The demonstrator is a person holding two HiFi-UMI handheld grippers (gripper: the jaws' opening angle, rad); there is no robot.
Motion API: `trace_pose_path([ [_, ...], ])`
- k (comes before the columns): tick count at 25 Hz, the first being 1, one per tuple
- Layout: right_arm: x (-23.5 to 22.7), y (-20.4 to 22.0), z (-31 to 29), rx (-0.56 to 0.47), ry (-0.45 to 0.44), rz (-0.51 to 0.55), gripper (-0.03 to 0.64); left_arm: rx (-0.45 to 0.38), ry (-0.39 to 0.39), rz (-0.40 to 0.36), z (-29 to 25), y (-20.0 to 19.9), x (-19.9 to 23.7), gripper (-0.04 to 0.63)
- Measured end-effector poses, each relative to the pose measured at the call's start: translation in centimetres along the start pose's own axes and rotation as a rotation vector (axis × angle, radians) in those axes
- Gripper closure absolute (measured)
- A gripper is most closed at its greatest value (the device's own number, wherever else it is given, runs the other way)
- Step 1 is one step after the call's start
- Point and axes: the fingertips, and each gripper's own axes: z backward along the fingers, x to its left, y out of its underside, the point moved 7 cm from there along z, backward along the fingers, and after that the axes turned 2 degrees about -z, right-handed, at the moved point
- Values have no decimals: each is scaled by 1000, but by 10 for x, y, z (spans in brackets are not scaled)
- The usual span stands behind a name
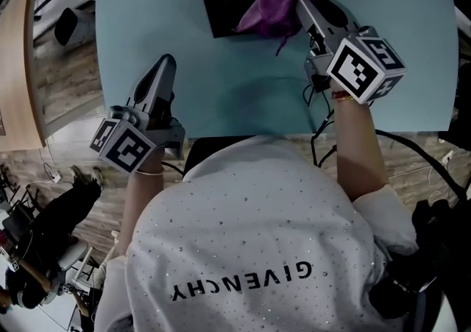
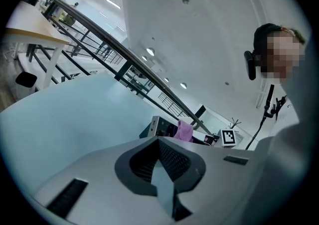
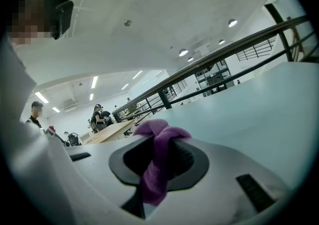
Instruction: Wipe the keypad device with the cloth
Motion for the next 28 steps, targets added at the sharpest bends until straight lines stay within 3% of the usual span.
trace_pose_path([
  [3, 4, -5, -1, -8, -11, 7, 548, -54, -36, 27, 6, -7, -1, 595],
  [8, 44, -16, -16, -52, -153, 84, 548, -113, -96, -15, 13, -18, -5, 595],
  [15, 108, 23, -61, 113, -311, 116, 546, -137, -161, -12, 17, -21, -6, 595],
  [19, 103, 40, -76, 212, -288, 161, 546, -131, -159, -6, 8, -21, -6, 595],
  [28, 63, 41, -46, 143, -137, 91, 546, -96, -120, -3, 2, -7, -6, 595],
])
